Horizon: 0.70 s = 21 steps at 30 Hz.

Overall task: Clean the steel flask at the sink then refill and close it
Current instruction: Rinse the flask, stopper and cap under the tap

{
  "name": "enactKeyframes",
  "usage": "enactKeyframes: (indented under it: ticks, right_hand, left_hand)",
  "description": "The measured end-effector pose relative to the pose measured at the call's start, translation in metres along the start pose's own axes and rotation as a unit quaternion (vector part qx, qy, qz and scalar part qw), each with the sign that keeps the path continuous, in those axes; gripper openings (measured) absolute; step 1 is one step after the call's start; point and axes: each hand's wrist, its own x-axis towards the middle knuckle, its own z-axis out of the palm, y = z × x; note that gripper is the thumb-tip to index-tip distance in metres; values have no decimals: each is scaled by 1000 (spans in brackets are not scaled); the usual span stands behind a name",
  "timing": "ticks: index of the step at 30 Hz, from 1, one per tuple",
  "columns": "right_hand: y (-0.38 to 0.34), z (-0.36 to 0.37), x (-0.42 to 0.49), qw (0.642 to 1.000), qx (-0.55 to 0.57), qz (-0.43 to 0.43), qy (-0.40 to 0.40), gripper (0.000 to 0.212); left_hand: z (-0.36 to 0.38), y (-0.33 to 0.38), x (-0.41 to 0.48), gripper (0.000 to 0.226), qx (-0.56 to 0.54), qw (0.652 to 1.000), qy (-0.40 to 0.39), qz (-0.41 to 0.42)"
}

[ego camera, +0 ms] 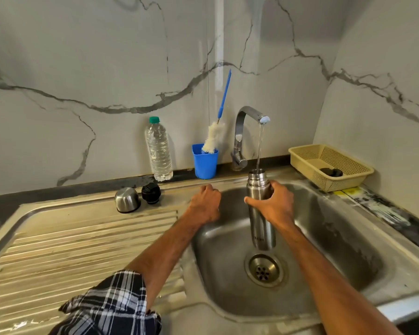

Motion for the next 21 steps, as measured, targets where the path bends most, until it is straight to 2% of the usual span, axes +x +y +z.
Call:
enactKeyframes:
  ticks: [2, 6, 8, 10, 13, 17, 21]
  right_hand:
    - [-3, 0, 1, 1000, 14, -11, 23, 63]
    - [1, 4, -2, 999, -20, 16, -29, 58]
    - [0, 2, -2, 1000, -16, 7, -5, 57]
    - [-3, 0, 0, 1000, 0, -3, 18, 61]
    - [1, 0, -2, 1000, -28, 12, -10, 59]
    - [0, -3, 1, 1000, -12, -4, 21, 62]
    - [0, -1, 2, 999, -35, 10, -17, 61]
  left_hand:
    - [3, -4, -3, 58, -9, 1000, 11, -8]
    - [15, -9, -11, 69, 1, 999, 31, -33]
    - [17, -8, -13, 71, 6, 999, 33, -38]
    - [15, -9, -12, 71, 9, 999, 36, -39]
    - [15, -5, -11, 68, 12, 999, 33, -41]
    - [14, -4, -8, 64, 25, 998, 36, -40]
    - [4, -4, -6, 55, 19, 999, 30, -37]
